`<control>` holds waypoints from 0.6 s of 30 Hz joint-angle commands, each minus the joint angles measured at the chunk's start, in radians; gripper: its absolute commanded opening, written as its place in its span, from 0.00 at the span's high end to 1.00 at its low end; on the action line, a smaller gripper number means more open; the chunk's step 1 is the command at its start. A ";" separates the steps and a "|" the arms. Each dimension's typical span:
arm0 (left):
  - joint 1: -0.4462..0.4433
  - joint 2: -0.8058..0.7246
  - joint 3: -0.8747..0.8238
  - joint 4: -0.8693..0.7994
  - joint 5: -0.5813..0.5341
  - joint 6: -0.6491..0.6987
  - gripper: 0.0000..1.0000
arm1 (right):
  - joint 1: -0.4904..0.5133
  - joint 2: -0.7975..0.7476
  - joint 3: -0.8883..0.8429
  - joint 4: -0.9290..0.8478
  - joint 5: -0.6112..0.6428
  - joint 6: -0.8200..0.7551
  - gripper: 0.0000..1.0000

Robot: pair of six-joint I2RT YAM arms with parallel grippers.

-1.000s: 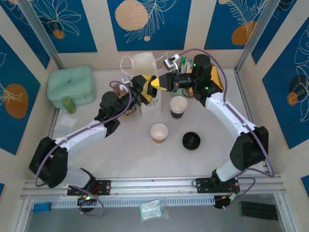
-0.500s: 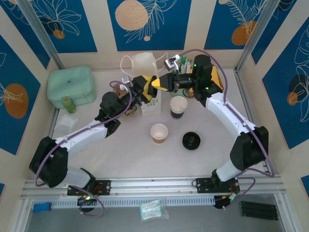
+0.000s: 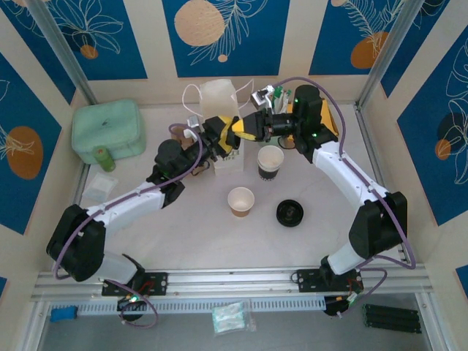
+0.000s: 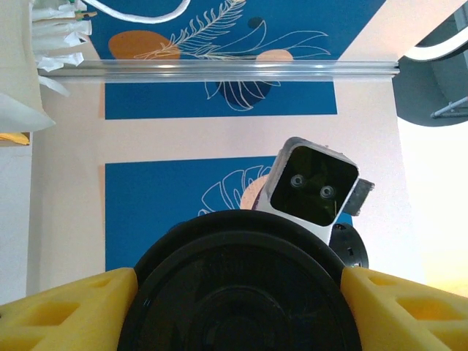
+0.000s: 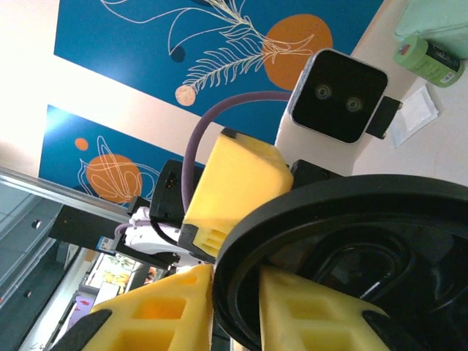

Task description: Pack the takeout coffee

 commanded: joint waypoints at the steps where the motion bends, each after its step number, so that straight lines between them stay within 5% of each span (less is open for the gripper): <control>1: -0.013 0.002 0.010 0.062 0.002 0.001 0.32 | -0.014 -0.032 -0.020 -0.052 0.017 -0.030 0.72; 6: -0.012 -0.004 -0.023 0.046 -0.002 0.028 0.32 | -0.038 -0.068 -0.029 -0.132 0.024 -0.077 0.46; 11: -0.008 -0.047 -0.053 -0.070 -0.001 0.121 0.32 | -0.080 -0.141 -0.061 -0.311 0.059 -0.183 0.36; 18: -0.015 -0.177 0.085 -0.668 -0.042 0.583 0.30 | -0.099 -0.247 -0.139 -0.663 0.218 -0.393 0.35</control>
